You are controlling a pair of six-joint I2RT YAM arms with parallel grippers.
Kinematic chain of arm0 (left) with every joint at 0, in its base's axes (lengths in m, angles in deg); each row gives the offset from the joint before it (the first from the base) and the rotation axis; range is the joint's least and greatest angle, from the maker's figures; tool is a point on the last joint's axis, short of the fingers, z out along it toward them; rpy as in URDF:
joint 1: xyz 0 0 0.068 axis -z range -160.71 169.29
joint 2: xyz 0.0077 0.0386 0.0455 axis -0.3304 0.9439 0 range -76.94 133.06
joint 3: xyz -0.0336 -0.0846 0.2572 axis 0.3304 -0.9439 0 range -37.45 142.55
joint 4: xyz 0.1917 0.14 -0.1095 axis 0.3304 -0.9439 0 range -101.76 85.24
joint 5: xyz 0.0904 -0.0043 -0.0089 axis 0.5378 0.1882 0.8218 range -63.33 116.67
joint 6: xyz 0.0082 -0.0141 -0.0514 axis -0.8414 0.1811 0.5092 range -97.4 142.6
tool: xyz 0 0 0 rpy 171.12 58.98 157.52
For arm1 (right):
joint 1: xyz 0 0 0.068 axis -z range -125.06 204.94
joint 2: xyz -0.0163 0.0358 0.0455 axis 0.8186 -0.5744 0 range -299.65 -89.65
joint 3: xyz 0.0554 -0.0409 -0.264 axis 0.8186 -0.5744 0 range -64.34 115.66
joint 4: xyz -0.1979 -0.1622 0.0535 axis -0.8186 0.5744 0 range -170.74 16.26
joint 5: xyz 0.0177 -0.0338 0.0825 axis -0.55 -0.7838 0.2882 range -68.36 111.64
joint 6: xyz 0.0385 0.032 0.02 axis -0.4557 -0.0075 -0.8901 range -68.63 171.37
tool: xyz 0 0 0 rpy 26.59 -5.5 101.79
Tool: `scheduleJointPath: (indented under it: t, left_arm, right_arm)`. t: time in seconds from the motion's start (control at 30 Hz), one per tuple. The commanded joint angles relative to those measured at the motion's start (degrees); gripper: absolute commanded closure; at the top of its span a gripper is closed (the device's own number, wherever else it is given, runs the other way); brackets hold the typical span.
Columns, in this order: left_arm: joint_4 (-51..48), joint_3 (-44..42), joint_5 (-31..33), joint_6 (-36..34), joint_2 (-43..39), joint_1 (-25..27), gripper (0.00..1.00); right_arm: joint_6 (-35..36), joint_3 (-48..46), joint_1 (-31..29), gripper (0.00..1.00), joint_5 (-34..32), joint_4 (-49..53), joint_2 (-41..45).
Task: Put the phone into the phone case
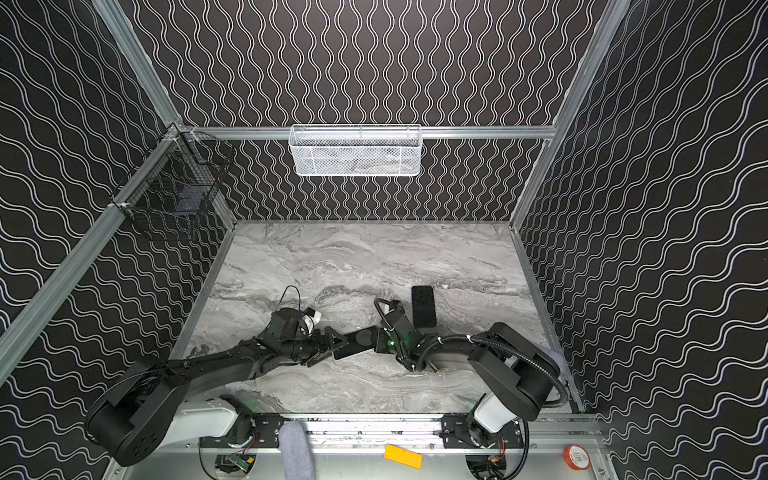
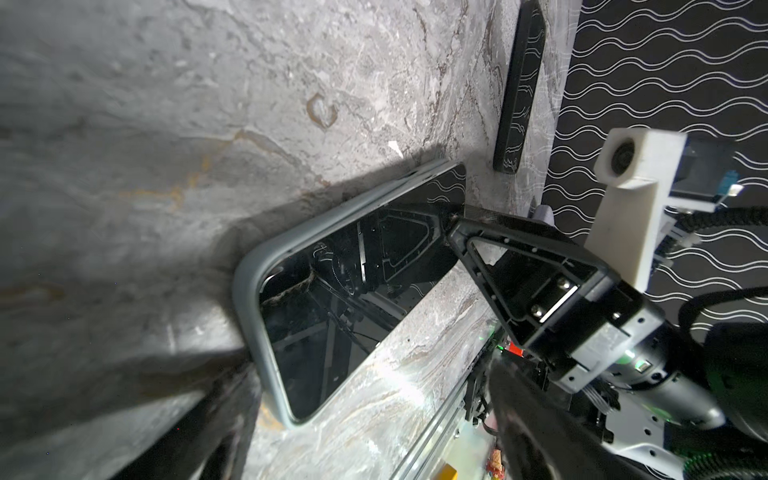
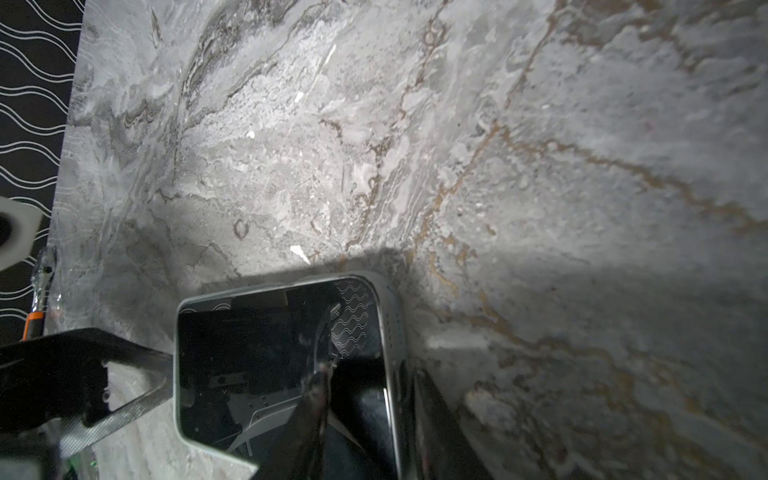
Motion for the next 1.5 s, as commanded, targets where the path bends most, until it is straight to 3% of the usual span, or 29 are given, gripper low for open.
scheduleJointPath:
  t: [0.0,1.07,1.47]
  left_arm:
    - [7.27,-0.43,-1.76,1.26,-0.65,-0.02,0.12]
    - [20.52,-5.99,1.27,4.48,-9.38,-0.21,0.16]
    - [32.72,-8.28,1.46,9.3,-4.86,-0.18,0.19]
  right_arm:
    - [-1.07,-0.45,-0.24,0.65,2.46,0.17,0.37]
    - [-1.63,-1.67,-0.3,0.65,2.11,-0.54,1.32]
    - [-1.49,-1.63,-0.29,0.65,2.23,-0.68,1.11]
